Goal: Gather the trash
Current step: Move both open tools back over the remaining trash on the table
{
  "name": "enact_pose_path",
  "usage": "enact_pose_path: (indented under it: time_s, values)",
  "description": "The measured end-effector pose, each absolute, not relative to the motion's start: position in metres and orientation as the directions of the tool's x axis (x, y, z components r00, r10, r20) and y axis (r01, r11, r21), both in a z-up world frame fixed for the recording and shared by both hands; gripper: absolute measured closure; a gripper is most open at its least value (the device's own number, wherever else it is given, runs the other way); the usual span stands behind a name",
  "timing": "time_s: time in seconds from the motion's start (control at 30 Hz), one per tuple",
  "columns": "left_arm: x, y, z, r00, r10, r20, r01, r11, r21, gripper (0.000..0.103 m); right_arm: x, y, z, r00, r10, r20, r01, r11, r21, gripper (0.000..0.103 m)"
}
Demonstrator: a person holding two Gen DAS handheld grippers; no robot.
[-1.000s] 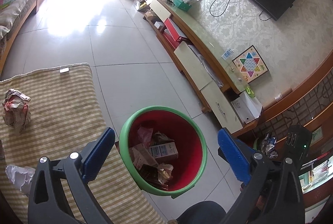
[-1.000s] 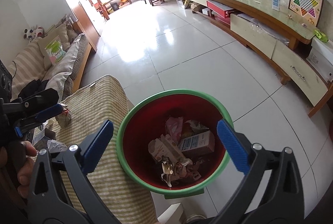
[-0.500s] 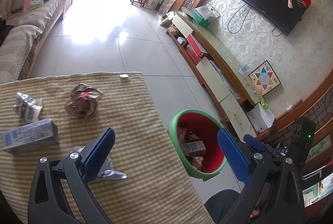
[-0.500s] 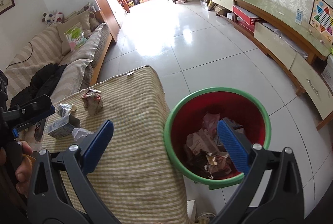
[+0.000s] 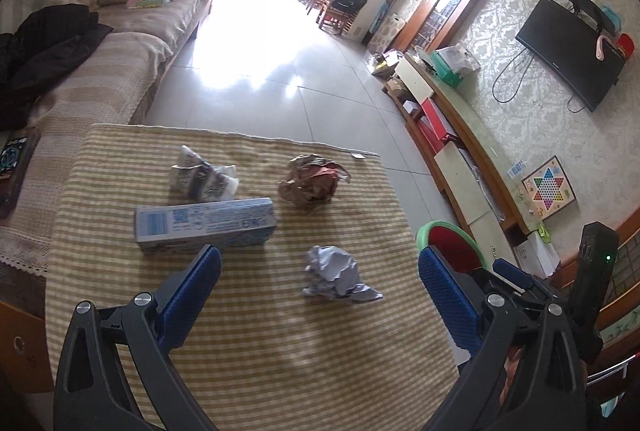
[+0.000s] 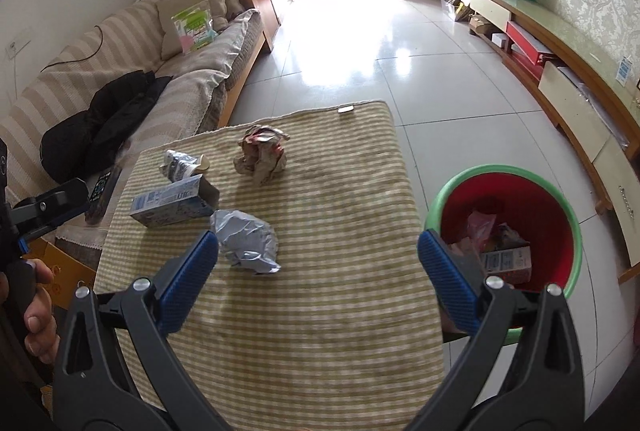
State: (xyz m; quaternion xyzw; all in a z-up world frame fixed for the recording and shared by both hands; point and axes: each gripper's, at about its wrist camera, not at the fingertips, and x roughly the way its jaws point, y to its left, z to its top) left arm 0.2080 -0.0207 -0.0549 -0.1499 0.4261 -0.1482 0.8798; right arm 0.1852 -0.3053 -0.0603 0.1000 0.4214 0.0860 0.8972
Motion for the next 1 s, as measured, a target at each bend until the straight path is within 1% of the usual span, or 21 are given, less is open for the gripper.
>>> enact_pose_path:
  time_s: [0.23,0.47,0.77,1.0]
  values:
    - [0.204,0.019,-0.058,0.594,-0.335,-0.731,0.087,0.93,-0.356,0.008,0.183,-0.269,-0.073,0.592,0.273,-0.758,-0.114,0.96,0.256,0.005]
    - [0.198,0.021,-0.059,0.592,-0.324,-0.738,0.097,0.938,-0.334,0.008,0.179,-0.254,-0.065,0.598,0.273,-0.754,-0.144,0.962,0.234,0.005]
    - [0.212,0.01,-0.06,0.549,-0.244,-0.799,0.182,0.969,-0.17,0.008,0.19,-0.249,-0.074,0.589,0.289,-0.755,-0.158,0.957,0.244,0.005]
    - [0.243,0.005,-0.082,0.498,-0.132,-0.857,0.246,0.969,-0.006,0.008,0.208,-0.225,-0.094,0.546,0.311,-0.778,-0.203,0.95,0.237,0.005]
